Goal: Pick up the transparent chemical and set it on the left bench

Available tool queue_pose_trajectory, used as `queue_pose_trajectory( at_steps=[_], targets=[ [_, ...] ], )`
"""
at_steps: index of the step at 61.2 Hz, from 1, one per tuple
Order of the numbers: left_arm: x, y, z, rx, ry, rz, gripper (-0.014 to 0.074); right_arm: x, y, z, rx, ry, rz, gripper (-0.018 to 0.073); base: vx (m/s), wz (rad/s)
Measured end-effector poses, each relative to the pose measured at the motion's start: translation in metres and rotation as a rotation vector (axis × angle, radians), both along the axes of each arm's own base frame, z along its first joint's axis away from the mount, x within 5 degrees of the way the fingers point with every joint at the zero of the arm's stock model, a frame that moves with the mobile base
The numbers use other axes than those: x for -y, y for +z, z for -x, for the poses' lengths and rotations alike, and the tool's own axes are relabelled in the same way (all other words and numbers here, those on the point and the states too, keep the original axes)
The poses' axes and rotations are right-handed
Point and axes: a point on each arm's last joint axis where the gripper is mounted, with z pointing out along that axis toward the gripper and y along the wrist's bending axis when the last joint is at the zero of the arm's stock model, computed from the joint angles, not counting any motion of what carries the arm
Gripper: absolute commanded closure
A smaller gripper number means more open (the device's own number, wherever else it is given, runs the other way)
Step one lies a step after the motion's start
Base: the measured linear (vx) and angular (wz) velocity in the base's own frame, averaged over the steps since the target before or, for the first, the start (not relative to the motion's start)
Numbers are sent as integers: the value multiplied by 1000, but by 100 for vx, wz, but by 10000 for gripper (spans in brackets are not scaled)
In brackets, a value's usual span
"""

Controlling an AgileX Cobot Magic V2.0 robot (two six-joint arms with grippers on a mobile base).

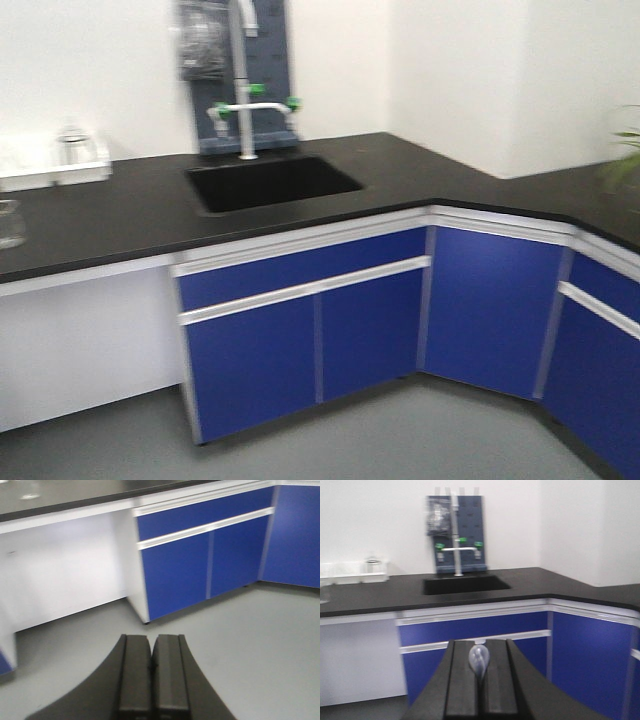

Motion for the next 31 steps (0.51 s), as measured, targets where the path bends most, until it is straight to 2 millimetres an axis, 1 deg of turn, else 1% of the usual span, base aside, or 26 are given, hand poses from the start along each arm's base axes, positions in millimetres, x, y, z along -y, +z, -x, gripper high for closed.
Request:
queue_pose_trajectory(
  at_steps=[16, 31],
  targets=[
    [0, 0, 0, 0, 0, 0, 600, 0, 0, 0, 0, 1, 0, 564, 6, 74],
    [0, 0, 0, 0, 0, 0, 600, 0, 0, 0, 0, 1, 0, 564, 19, 64]
  ],
)
